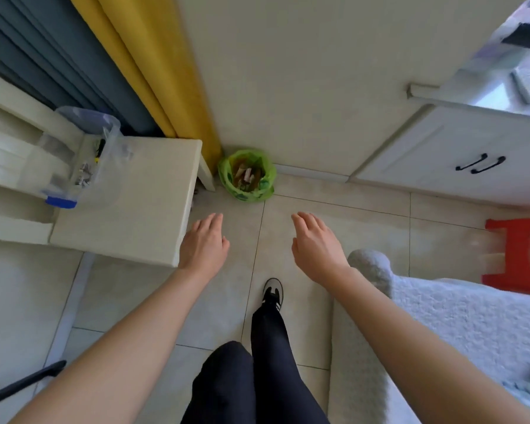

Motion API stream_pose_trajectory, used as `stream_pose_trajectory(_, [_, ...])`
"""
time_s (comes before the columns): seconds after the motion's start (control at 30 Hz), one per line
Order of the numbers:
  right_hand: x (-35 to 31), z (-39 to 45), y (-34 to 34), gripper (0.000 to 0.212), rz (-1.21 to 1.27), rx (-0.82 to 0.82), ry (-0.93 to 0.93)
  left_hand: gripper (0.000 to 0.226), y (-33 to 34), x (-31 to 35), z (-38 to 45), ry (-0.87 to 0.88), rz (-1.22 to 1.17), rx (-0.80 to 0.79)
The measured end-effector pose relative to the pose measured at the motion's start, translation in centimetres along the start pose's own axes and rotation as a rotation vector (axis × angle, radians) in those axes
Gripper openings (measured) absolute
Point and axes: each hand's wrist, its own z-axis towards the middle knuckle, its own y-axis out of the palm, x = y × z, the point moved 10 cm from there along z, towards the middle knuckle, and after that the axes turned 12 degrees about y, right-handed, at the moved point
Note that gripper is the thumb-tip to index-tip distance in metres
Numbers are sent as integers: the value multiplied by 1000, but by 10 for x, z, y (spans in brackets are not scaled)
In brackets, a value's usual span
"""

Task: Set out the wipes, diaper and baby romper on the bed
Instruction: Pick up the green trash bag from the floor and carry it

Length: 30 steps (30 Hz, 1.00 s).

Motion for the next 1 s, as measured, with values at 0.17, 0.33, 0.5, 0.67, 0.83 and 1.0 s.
stream_pose_trajectory(0.17, [21, 99, 31, 51, -15, -36, 9, 55, 33, -22, 96, -21, -10, -35])
stream_pose_trajectory(0.33, [34, 200, 93, 52, -2, -66, 20, 59, 99, -61, 193, -65, -79, -77])
stream_pose_trajectory(0.5, [38, 304, 174, 50, -25, -86, 29, 61, 180, -109, 282, -91, -125, -90])
stream_pose_trajectory(0.67, [42, 383, 255, 48, -43, -123, 55, 64, 244, -152, 346, -102, -119, -90])
stream_pose_trajectory(0.83, [59, 437, 326, 54, 101, -222, 181, 64, 286, -191, 389, -162, -164, -83])
stream_pose_trajectory(1.0, [79, 475, 364, 54, 397, -262, 384, 62, 312, -221, 424, -248, -279, -57])
